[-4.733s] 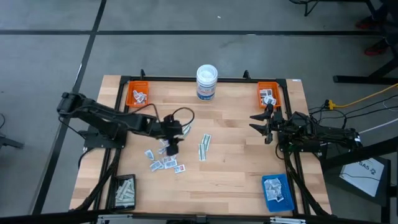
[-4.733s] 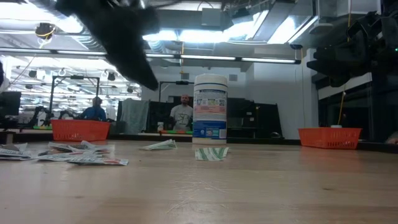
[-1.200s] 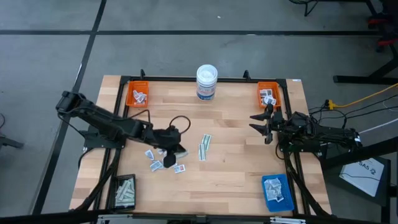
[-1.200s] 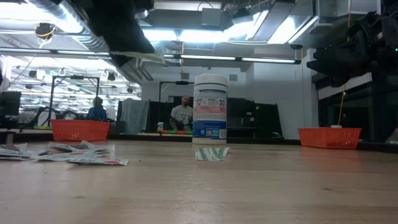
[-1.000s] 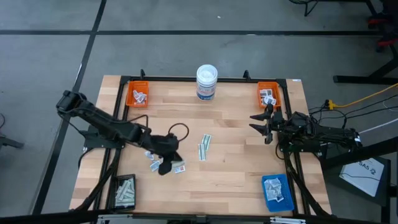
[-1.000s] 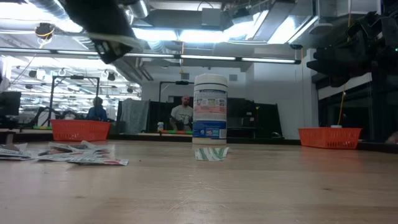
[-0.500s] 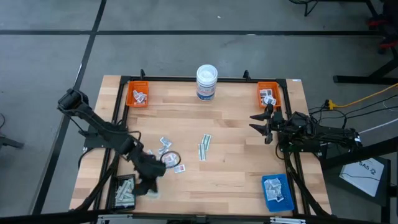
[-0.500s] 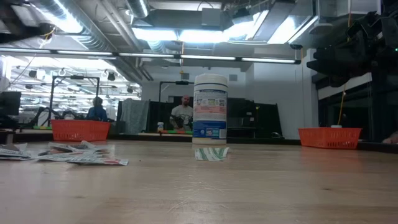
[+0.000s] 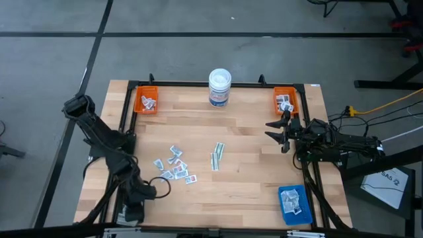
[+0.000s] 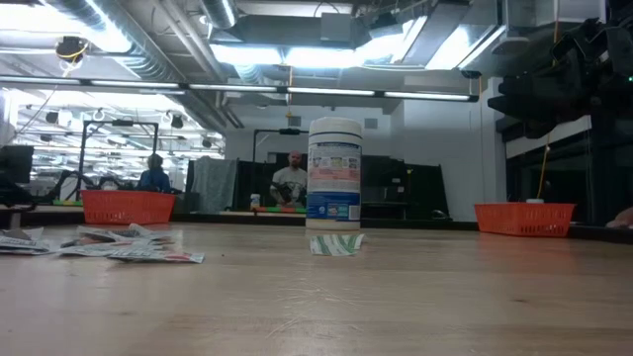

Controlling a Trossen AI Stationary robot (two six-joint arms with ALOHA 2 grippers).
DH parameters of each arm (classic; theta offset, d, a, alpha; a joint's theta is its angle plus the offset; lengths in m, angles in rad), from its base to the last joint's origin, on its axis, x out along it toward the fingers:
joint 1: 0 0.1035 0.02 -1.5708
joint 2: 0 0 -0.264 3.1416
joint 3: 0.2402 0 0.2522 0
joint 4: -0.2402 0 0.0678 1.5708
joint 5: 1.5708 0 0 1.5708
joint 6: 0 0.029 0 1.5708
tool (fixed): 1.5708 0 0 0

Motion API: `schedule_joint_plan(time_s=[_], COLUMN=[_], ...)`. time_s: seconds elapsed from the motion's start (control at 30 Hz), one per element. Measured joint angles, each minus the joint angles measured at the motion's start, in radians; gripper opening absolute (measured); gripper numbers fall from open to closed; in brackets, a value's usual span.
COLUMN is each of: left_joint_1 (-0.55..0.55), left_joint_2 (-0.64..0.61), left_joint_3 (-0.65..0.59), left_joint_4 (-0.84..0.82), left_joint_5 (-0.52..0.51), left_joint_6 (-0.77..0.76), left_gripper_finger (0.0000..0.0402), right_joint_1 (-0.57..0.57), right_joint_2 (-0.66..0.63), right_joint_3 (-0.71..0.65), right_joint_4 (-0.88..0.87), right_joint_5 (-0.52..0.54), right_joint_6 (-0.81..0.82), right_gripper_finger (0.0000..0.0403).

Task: Pick & Place First Aid Supplies
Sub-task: Put the green bandage pack into the black bin

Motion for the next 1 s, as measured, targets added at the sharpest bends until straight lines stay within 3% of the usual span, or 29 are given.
schedule_joint_plan(time_s=[0.17, 0.3, 0.67, 1.0], left_joint_1=[-0.031, -0.032, -0.032, -0.016], left_joint_2=[0.000, 0.000, 0.000, 0.000], left_joint_3=[0.000, 0.000, 0.000, 0.000], left_joint_4=[-0.230, -0.325, -0.375, -0.326], left_joint_5=[-0.027, -0.034, -0.118, -0.183], left_joint_6=[-0.041, -0.033, -0.099, -0.039], left_gripper_finger=[0.0002, 0.0001, 0.0022, 0.0092], right_joint_1=[0.000, 0.000, 0.000, 0.000], right_joint_2=[0.000, 0.000, 0.000, 0.000], right_joint_3=[0.000, 0.000, 0.000, 0.000], right_joint_4=[0.000, 0.000, 0.000, 0.000], right_joint_5=[0.000, 0.000, 0.000, 0.000], right_joint_6=[0.000, 0.000, 0.000, 0.000], right_gripper_finger=[0.0191, 0.0191, 0.0191, 0.0191])
